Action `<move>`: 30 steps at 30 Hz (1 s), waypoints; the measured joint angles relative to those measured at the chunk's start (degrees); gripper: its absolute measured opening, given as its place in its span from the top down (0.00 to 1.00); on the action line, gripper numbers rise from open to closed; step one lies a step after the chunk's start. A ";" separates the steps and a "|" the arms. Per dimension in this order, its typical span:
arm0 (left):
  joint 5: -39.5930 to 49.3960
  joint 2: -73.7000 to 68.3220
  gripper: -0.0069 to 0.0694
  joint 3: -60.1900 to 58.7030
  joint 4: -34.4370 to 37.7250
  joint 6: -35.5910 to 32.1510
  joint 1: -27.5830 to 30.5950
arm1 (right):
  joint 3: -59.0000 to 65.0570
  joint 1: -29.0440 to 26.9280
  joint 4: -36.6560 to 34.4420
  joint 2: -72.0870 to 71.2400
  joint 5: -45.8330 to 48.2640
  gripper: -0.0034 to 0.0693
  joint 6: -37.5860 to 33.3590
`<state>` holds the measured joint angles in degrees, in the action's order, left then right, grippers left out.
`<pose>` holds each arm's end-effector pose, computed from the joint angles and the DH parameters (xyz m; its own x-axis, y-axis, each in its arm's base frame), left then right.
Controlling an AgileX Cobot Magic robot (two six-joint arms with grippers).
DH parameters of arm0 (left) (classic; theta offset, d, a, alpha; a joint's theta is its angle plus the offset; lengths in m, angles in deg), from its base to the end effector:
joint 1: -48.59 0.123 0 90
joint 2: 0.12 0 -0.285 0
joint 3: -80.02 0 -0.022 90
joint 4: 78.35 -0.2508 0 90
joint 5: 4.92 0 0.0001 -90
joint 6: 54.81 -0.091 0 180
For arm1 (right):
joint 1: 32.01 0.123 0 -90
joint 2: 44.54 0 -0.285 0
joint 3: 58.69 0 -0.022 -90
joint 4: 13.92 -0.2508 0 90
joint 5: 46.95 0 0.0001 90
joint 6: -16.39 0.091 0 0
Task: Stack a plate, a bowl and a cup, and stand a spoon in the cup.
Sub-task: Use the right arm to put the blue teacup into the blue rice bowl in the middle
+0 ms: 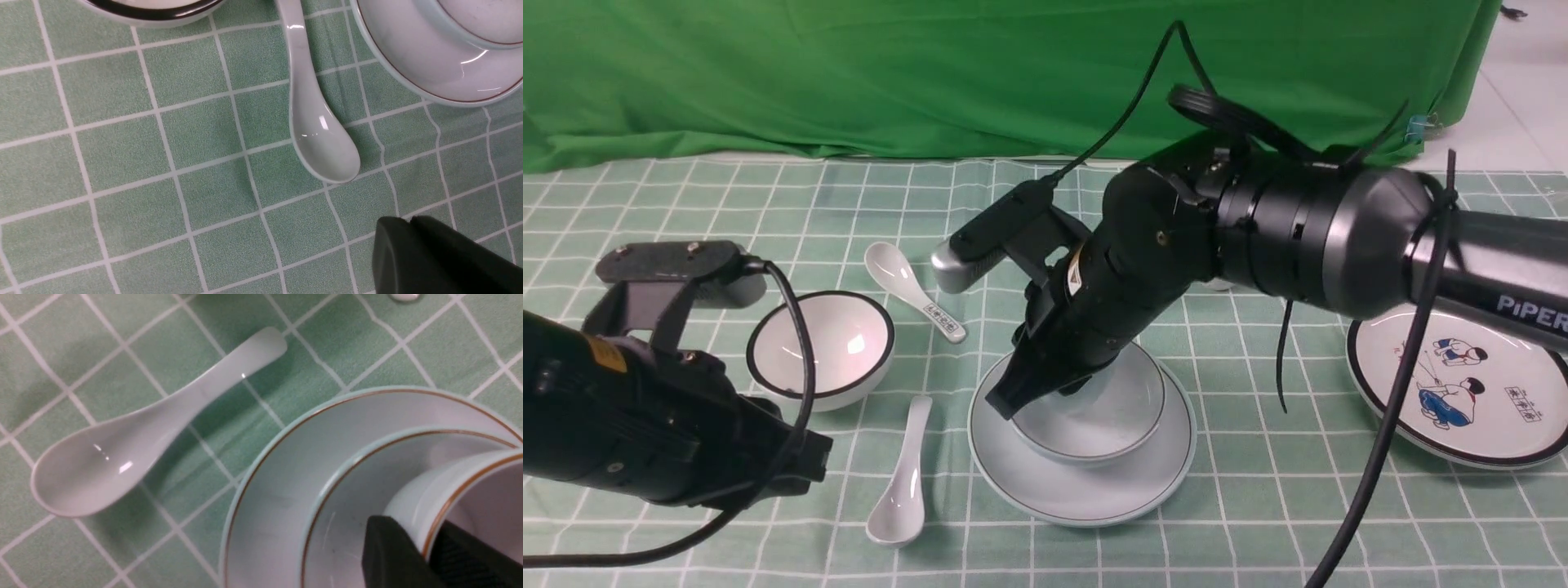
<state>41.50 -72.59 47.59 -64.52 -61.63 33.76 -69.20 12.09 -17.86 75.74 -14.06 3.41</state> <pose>0.1953 -0.0680 0.2735 -0.8566 0.1768 -0.4848 0.2929 0.9401 -0.1747 0.3153 0.3103 0.2327 -0.4428 -0.6629 -0.6037 -0.7974 0.5990 -0.0728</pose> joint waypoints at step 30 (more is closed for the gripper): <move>-0.20 0.00 0.90 0.00 0.20 0.07 0.00 | 0.00 0.04 2.94 1.48 1.40 0.81 4.99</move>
<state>41.30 -72.59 47.59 -64.32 -61.55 33.76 -69.20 12.13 -14.91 77.22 -12.66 8.39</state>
